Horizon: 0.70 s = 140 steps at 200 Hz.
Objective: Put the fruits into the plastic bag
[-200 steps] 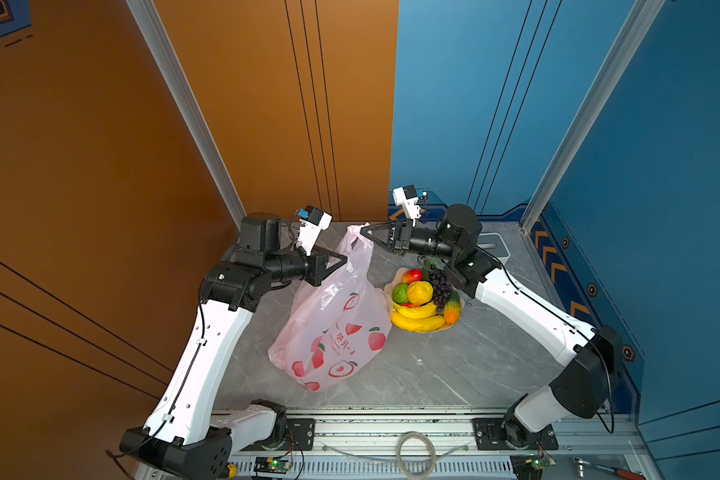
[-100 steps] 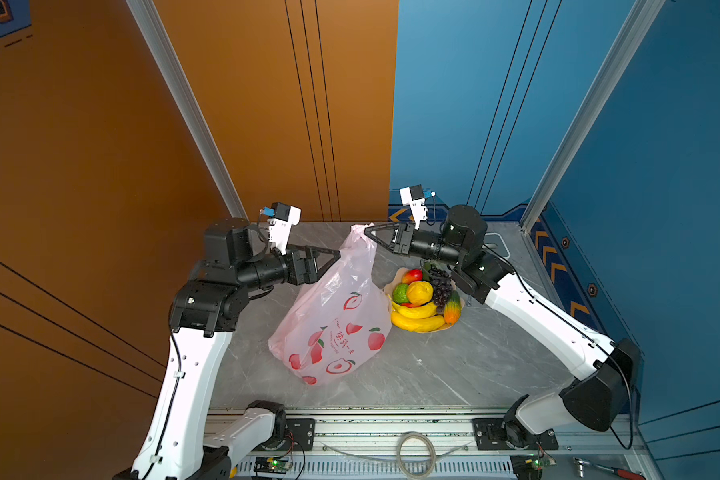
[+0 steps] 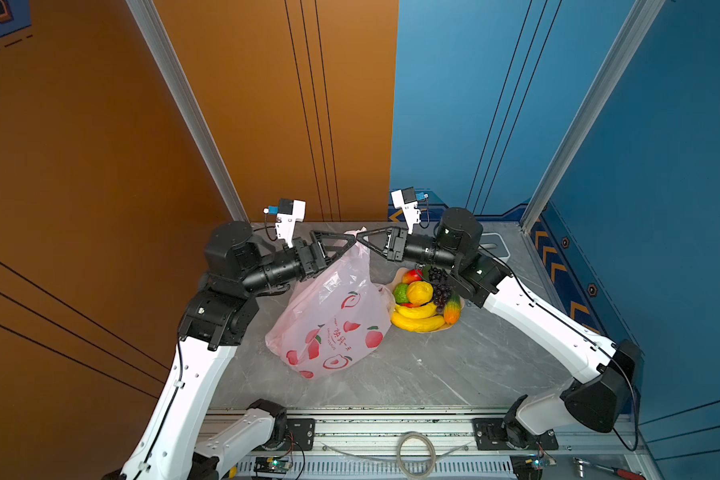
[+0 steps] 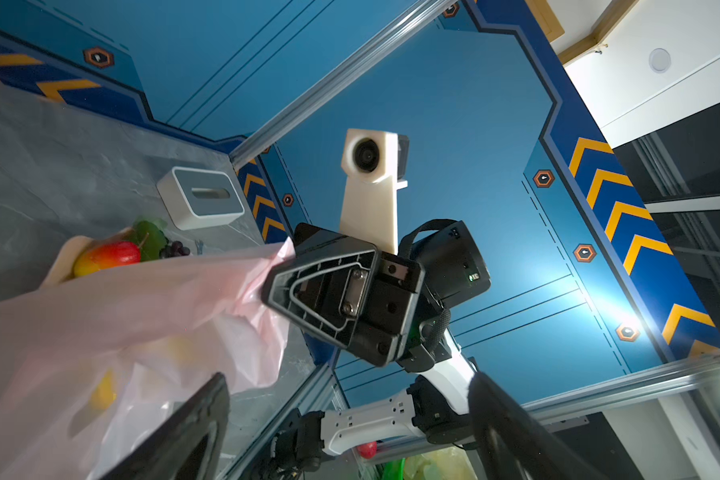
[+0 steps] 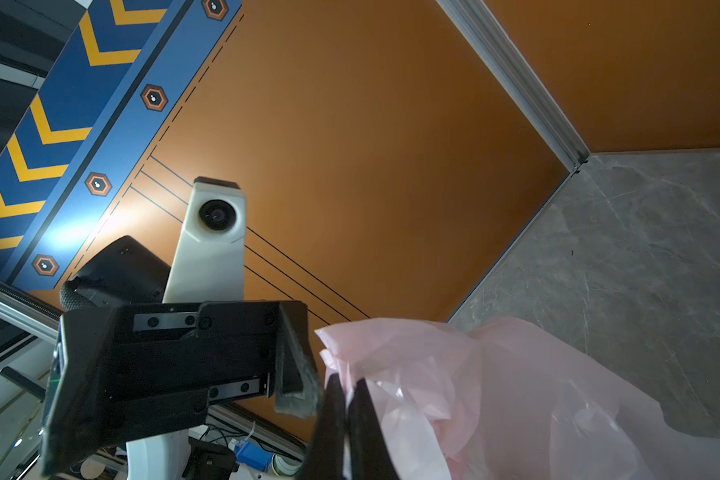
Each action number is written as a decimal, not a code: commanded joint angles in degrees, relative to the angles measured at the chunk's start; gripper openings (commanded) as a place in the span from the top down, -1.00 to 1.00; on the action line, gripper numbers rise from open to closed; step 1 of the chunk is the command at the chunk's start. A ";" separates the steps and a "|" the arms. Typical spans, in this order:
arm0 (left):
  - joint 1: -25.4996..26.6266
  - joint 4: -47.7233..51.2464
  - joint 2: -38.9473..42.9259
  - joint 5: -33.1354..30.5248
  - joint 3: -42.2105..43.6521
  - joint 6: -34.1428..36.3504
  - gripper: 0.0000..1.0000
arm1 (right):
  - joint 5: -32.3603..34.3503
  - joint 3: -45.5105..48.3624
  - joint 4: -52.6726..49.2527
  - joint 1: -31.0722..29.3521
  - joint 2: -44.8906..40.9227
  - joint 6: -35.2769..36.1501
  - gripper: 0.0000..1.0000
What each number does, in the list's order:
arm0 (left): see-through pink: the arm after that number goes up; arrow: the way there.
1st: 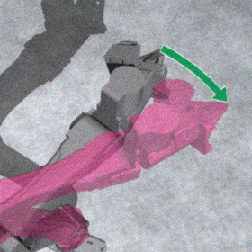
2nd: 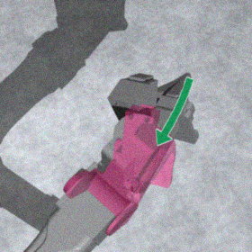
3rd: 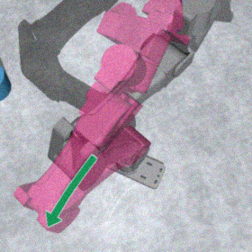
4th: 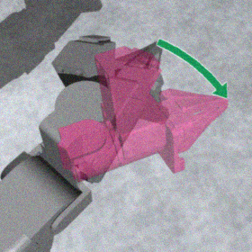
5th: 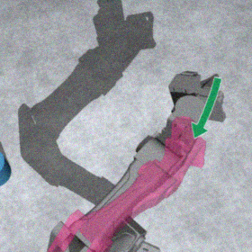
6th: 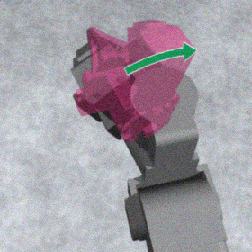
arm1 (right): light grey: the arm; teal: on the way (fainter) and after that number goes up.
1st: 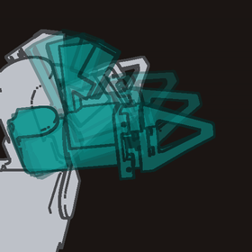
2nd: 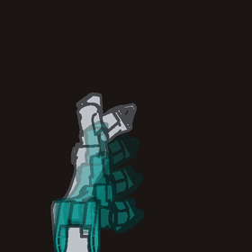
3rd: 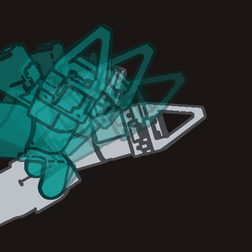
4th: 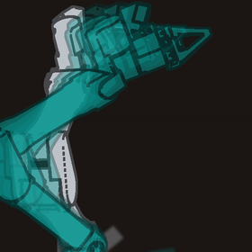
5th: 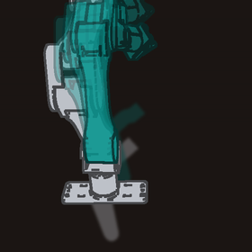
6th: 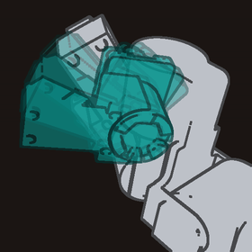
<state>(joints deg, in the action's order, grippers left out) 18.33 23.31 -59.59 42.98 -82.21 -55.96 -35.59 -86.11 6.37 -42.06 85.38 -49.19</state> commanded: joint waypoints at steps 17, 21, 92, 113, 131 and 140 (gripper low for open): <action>1.98 1.88 -1.18 -4.75 0.08 -1.10 -0.81 | 1.14 -2.11 -1.35 -0.74 -1.27 2.07 1.00; 1.98 2.44 -1.22 -5.08 -0.05 -0.58 -0.80 | 1.18 -2.41 -1.43 -0.82 -1.35 2.16 1.00; 2.15 4.06 -4.18 -8.44 -1.28 2.64 -0.82 | 0.52 -2.21 -1.89 -2.64 -1.37 2.51 1.00; 2.15 1.45 -4.89 -8.69 -1.45 1.70 -0.82 | 0.46 -2.05 -1.72 -3.24 -1.10 2.59 1.00; 2.23 -0.16 -5.52 -8.70 -1.73 0.68 -0.80 | 0.37 -2.04 -1.64 -3.58 -0.69 2.53 1.00; 2.33 -1.59 -5.70 -8.70 -1.47 -0.15 -0.78 | 0.22 -2.19 -1.62 -3.74 -0.38 2.40 1.00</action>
<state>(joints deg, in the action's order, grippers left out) 20.08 25.93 -64.88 35.73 -82.30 -55.13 -34.79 -86.61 4.43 -44.95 85.38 -47.77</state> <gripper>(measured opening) 0.902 0.051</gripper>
